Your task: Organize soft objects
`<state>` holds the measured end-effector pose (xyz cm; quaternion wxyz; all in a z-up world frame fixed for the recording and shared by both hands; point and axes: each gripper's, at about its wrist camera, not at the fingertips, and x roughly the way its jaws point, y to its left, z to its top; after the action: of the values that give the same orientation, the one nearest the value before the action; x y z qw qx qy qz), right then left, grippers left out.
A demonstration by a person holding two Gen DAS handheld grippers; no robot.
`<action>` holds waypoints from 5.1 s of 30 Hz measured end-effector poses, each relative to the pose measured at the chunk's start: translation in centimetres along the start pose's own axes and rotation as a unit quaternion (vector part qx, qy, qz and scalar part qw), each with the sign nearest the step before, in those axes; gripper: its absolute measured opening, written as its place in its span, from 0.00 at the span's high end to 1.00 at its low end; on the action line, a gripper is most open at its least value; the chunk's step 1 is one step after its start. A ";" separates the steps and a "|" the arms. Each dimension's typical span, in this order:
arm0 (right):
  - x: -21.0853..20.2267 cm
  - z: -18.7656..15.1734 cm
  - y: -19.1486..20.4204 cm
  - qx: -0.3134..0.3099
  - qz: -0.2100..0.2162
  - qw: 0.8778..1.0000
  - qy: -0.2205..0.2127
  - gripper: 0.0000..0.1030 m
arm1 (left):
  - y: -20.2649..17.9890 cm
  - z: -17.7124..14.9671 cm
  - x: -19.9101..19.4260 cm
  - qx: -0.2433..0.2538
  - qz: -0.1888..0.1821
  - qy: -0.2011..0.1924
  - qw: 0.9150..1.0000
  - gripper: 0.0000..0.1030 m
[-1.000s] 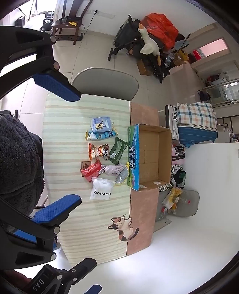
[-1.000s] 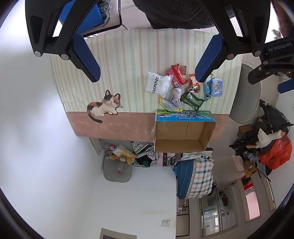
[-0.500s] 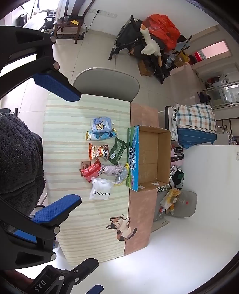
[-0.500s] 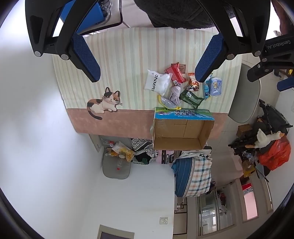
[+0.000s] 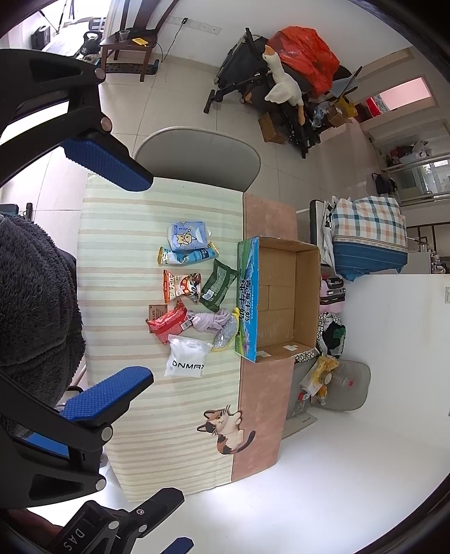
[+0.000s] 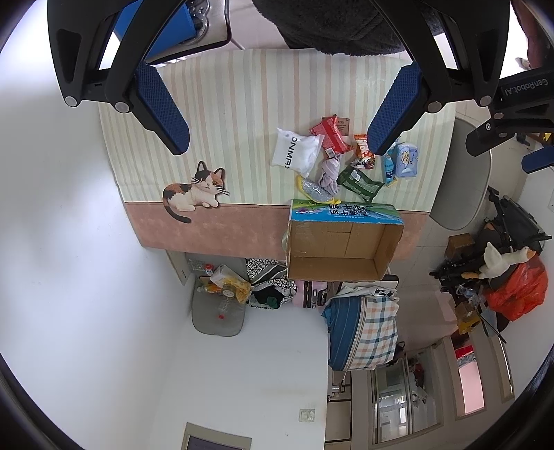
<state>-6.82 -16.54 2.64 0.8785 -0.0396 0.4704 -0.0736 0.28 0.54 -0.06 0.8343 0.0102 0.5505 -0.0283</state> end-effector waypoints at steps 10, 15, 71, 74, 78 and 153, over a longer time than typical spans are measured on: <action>0.5 0.3 -0.2 0.006 -0.002 1.000 0.008 0.00 | -0.4 0.5 0.3 0.003 -0.003 0.003 1.000 0.00; 0.7 0.6 -0.4 0.009 -0.001 1.000 0.008 0.00 | -0.3 0.5 0.3 0.004 -0.002 0.003 1.000 0.00; 11.5 4.2 -3.4 -0.024 0.035 0.998 0.039 0.00 | -0.7 5.3 8.7 -0.055 -0.004 0.016 0.998 0.00; 18.9 4.2 -2.4 -0.082 0.073 0.990 0.086 0.00 | -1.0 5.5 14.8 -0.061 -0.006 0.073 0.995 0.00; 29.7 1.9 0.6 -0.214 0.095 0.960 0.156 0.00 | -1.7 3.6 22.7 -0.076 -0.002 0.152 0.985 0.03; 53.1 20.3 6.6 0.081 0.181 0.941 0.276 0.29 | -1.9 31.2 45.3 0.062 -0.076 0.220 0.971 0.58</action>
<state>39.70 -18.92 -30.64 0.7130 0.1394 0.6860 0.0405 46.56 -4.45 -29.37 0.6861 0.0265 0.7165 -0.1229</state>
